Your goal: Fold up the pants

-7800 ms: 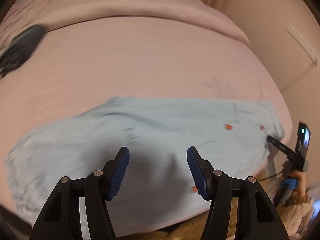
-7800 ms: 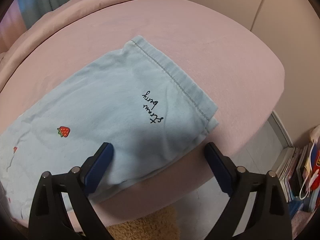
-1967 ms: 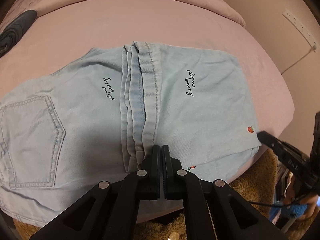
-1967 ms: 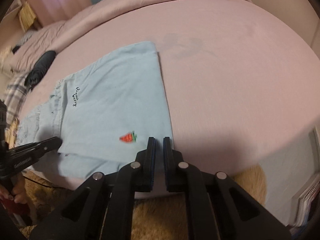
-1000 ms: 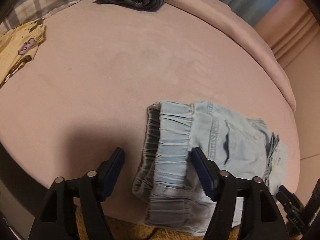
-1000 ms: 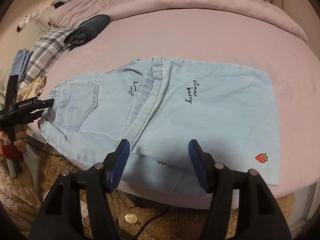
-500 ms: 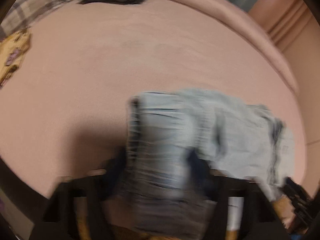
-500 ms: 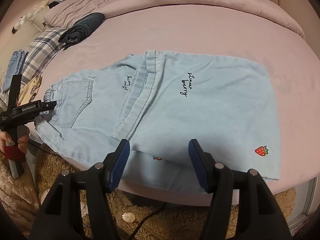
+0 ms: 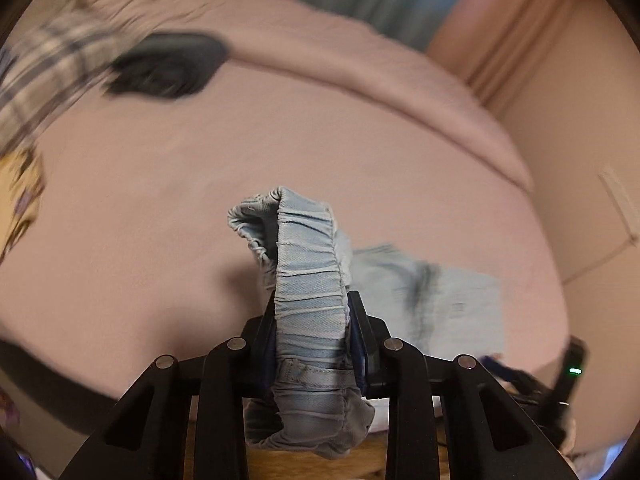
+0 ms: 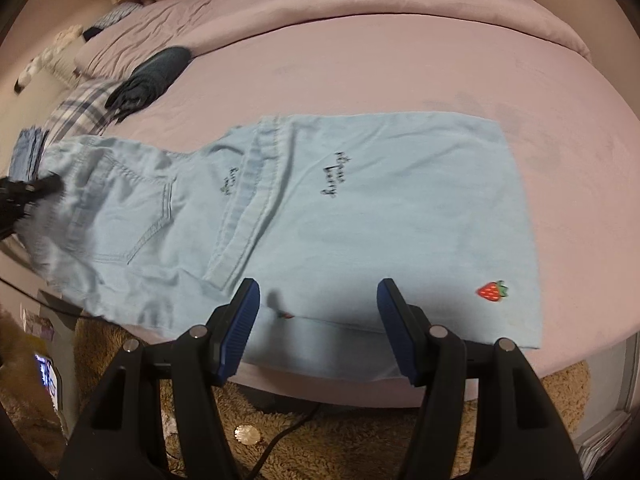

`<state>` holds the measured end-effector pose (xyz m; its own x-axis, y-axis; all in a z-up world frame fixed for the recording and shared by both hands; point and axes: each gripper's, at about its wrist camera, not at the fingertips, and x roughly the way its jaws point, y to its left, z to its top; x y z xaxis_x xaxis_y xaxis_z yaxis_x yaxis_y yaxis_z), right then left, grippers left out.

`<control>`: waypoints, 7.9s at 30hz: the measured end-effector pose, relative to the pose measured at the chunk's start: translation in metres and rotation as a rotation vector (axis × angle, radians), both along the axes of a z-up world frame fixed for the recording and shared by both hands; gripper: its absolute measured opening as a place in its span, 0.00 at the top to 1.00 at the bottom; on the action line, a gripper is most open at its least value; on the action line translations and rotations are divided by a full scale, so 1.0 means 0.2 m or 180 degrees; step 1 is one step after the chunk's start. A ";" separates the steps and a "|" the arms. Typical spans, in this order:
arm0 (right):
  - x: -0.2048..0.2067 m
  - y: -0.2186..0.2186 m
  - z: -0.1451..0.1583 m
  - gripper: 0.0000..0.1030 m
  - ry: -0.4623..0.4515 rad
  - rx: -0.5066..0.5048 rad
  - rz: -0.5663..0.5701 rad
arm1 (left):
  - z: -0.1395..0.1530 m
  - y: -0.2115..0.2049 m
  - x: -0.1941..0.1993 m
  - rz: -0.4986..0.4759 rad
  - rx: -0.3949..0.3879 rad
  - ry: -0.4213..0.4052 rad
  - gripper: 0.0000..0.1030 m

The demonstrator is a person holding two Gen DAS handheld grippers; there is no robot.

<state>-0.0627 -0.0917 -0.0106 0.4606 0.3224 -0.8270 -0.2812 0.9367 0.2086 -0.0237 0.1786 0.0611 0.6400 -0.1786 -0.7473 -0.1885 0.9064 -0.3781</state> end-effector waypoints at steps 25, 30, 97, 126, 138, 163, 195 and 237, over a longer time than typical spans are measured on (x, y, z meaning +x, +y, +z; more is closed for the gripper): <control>-0.06 -0.46 0.02 0.40 0.0003 0.0369 -0.0575 | -0.15 -1.01 0.52 -0.1664 -0.0240 0.0413 0.69; -0.03 -0.53 0.05 0.38 0.0021 0.0613 -0.0561 | -0.02 -0.81 0.38 -0.1383 0.0045 0.0076 0.46; 0.02 -0.42 -0.05 0.71 -0.0230 -0.0324 -0.0475 | -0.52 -0.70 0.36 -0.0906 0.0329 0.0789 0.45; 0.07 -0.60 0.13 0.54 -0.0289 0.0011 -0.0516 | -0.37 -0.58 0.49 -0.0887 0.0203 0.0241 0.42; 0.46 -0.36 -0.06 0.67 -0.0083 -0.0175 -0.0256 | -0.58 -0.78 0.21 -0.1068 0.0585 0.0415 0.53; 0.14 -0.39 -0.04 0.45 -0.0264 -0.0594 -0.0165 | -0.62 -0.67 -0.03 -0.0976 0.0416 0.0559 0.51; -0.01 -0.54 -0.16 0.28 -0.0039 -0.0049 -0.0415 | -0.63 -0.70 -0.08 -0.0868 0.0453 0.0682 0.49; 0.25 -0.68 -0.26 0.11 0.0409 0.1194 -0.0394 | -0.63 -0.62 0.51 -0.1437 0.0043 0.0626 0.08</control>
<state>-0.0135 -0.2272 -0.0622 0.4153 0.5610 -0.7161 -0.1207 0.8142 0.5679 0.0792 0.0555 -0.0640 0.3474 -0.3952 -0.8504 0.1575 0.9186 -0.3625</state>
